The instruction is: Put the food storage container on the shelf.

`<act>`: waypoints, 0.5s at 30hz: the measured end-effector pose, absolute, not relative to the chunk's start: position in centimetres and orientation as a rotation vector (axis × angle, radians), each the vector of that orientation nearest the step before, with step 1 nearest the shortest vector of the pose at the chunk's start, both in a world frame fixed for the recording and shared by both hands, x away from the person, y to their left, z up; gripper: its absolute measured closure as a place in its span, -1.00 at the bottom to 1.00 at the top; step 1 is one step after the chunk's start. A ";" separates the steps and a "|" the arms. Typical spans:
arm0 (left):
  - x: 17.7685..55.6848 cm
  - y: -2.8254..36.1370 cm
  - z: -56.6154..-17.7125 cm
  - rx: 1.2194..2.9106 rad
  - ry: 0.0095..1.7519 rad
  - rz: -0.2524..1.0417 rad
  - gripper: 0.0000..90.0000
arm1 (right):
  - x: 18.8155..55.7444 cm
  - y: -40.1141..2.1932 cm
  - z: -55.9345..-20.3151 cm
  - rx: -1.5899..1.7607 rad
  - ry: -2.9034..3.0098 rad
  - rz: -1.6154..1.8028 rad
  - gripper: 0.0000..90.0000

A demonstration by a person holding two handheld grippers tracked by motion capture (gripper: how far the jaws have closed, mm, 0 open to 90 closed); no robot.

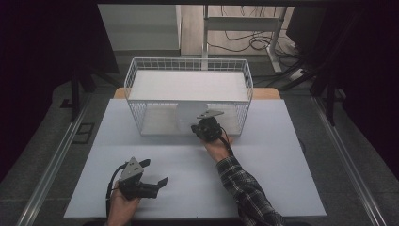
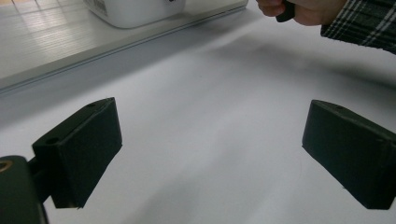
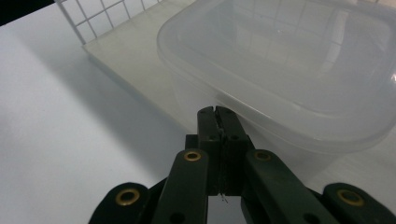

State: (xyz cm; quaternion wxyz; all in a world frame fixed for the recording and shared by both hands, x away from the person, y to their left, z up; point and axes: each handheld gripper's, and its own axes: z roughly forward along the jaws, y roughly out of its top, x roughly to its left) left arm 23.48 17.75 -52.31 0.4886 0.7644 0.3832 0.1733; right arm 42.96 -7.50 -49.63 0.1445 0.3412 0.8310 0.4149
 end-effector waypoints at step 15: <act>23.6 17.7 -52.4 1.865 0.935 0.399 -0.90 | 44.1 -6.9 -50.2 1.000 2.398 1.173 0.97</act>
